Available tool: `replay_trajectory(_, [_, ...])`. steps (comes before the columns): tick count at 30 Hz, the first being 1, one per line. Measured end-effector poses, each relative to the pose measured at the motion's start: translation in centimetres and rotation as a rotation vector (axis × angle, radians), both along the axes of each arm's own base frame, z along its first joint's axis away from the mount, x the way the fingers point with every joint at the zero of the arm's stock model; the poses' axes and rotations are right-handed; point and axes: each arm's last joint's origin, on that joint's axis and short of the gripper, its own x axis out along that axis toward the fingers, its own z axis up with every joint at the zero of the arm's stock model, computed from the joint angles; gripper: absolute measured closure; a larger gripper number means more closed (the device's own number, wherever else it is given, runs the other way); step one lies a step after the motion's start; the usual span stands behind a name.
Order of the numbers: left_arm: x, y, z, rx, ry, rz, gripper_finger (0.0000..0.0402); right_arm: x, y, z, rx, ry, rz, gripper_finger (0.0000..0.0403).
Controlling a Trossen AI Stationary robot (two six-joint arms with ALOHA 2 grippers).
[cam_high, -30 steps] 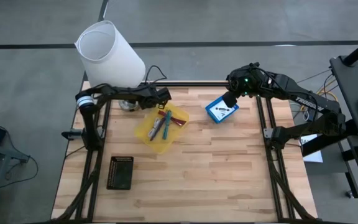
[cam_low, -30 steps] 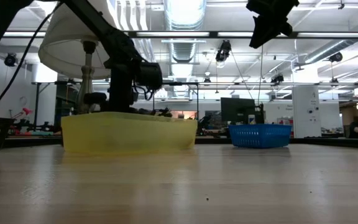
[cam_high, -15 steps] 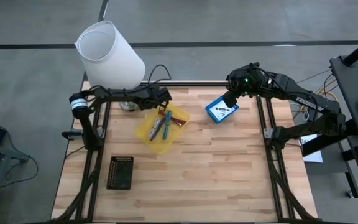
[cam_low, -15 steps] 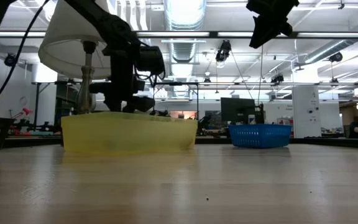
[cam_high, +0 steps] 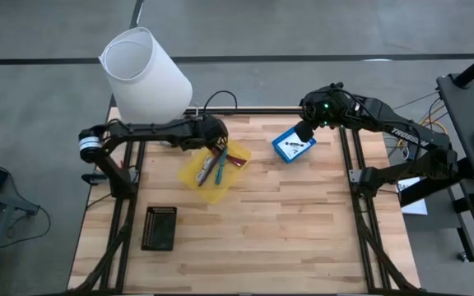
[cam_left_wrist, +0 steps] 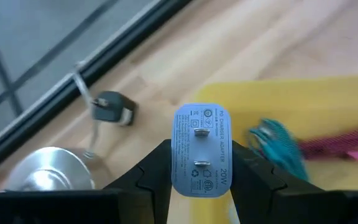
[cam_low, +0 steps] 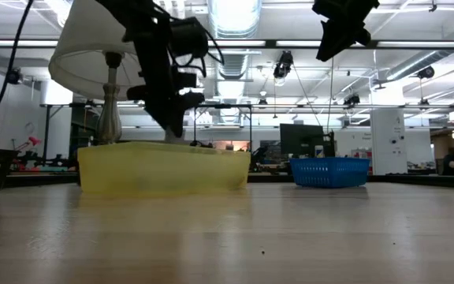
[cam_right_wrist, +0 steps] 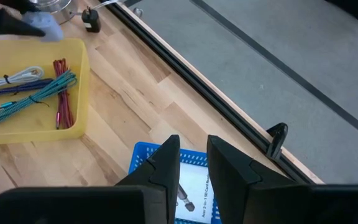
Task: Pick and place items into bin
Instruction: Put the white charger adapter into the black bin
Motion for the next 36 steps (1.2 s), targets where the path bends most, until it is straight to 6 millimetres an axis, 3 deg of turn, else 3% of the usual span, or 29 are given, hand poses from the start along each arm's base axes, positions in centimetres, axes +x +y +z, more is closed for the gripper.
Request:
replay_trajectory(11, [-0.7,-5.5,3.2,-0.128,-0.105,-0.241,0.0289,0.0,0.0,0.2,-0.002,-0.004,0.0,0.0335])
replay_trajectory(20, [-2.6,-12.0,4.1,-0.42,-0.043,-0.517,0.0289,-0.2,0.1,0.7,-0.012,-0.018,0.002,0.0335])
replay_trajectory(28, [-6.0,-16.2,5.1,-0.76,0.053,-0.499,0.0289,-0.2,0.1,0.9,-0.015,-0.024,0.002,0.0335])
replay_trajectory(36, [-9.8,-18.6,5.6,-0.839,0.214,-0.414,0.0289,-0.2,0.1,0.9,-0.014,-0.024,0.002,0.0335])
